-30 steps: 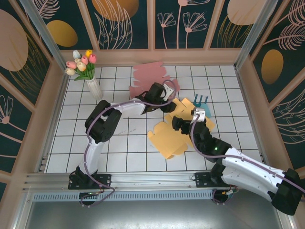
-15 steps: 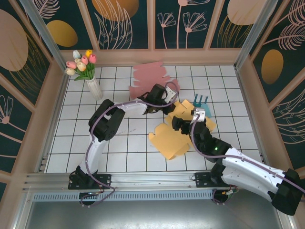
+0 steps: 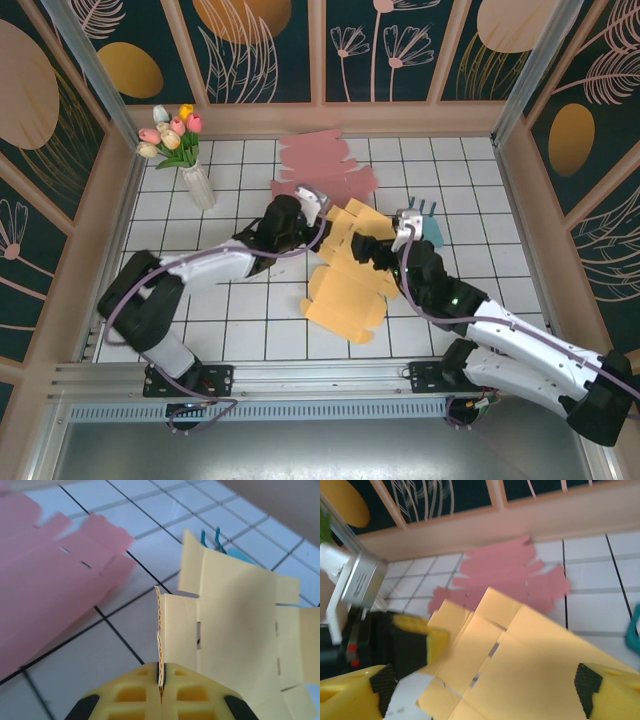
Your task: Fold the paper box
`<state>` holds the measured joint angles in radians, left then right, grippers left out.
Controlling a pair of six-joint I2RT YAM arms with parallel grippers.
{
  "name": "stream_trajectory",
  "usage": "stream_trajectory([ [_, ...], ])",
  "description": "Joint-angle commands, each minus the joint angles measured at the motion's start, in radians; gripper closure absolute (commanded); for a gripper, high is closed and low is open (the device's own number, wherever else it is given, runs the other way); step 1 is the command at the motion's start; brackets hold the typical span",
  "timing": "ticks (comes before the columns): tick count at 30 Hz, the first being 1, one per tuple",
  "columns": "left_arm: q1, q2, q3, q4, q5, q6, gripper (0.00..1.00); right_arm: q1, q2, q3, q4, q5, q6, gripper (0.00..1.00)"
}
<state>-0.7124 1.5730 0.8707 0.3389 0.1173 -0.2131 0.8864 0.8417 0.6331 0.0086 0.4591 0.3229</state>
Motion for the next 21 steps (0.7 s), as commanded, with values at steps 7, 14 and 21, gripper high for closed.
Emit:
stream_trajectory([
  [7,0.004,-0.455,-0.332,0.188,-0.287,-0.082,1.00,-0.036,0.269,0.351,0.019,-0.311,-0.621,0.22],
  [14,0.004,-0.752,-0.591,0.394,-0.372,-0.012,1.00,-0.162,0.489,0.614,-0.213,-0.619,-1.095,0.34],
  [21,0.004,-0.818,-0.663,0.447,-0.401,0.076,1.00,-0.237,0.592,0.814,-0.530,-0.758,-1.449,0.38],
])
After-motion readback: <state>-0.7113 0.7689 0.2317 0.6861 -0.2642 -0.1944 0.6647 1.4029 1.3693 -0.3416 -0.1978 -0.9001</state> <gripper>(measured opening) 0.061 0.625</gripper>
